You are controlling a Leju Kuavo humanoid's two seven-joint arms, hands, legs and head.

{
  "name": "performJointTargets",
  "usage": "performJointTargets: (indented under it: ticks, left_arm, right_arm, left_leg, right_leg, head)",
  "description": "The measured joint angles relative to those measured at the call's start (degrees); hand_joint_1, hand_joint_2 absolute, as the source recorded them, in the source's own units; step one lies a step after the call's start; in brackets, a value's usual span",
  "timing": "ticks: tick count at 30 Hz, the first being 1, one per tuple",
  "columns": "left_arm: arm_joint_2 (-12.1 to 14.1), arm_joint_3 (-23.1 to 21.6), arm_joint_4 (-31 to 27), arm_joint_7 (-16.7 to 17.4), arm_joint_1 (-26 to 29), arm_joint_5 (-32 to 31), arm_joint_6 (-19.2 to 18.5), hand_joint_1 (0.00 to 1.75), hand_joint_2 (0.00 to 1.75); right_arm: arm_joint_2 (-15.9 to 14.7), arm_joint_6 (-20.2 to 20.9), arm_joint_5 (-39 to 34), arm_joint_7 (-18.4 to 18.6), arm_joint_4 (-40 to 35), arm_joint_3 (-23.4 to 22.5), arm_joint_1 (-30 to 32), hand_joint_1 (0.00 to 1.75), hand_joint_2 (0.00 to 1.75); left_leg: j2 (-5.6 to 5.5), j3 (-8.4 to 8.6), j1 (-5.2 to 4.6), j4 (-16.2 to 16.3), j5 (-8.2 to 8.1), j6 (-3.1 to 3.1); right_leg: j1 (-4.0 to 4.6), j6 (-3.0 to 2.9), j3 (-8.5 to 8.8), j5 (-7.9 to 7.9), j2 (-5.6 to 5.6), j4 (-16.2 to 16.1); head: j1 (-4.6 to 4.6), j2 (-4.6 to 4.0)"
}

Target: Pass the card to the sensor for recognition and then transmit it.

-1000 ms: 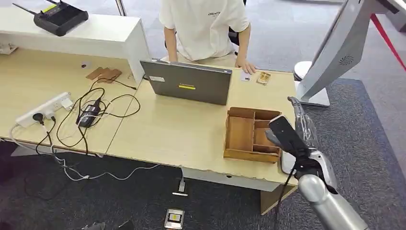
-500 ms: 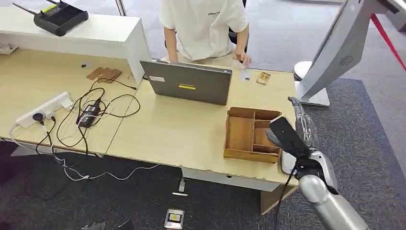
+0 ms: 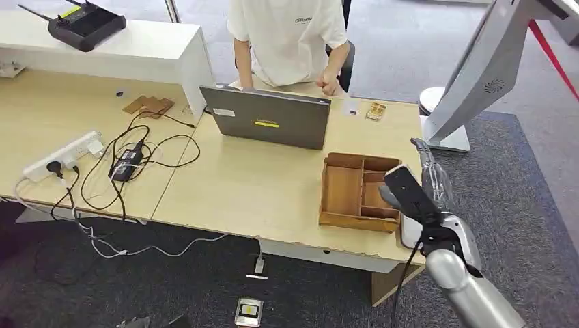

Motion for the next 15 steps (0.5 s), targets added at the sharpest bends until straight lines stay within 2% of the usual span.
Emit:
performJointTargets:
  ticks: [15]
  left_arm:
    - [0.0,0.1,0.0,0.0,0.0,0.0,0.0,0.0,0.0]
  right_arm:
    - [0.0,0.0,0.0,0.0,-0.3,0.0,0.0,0.0,1.75]
  left_leg:
    - [0.0,0.0,0.0,0.0,0.0,0.0]
  right_leg:
    - [0.0,0.0,0.0,0.0,0.0,0.0]
  head:
    - [0.0,0.02]
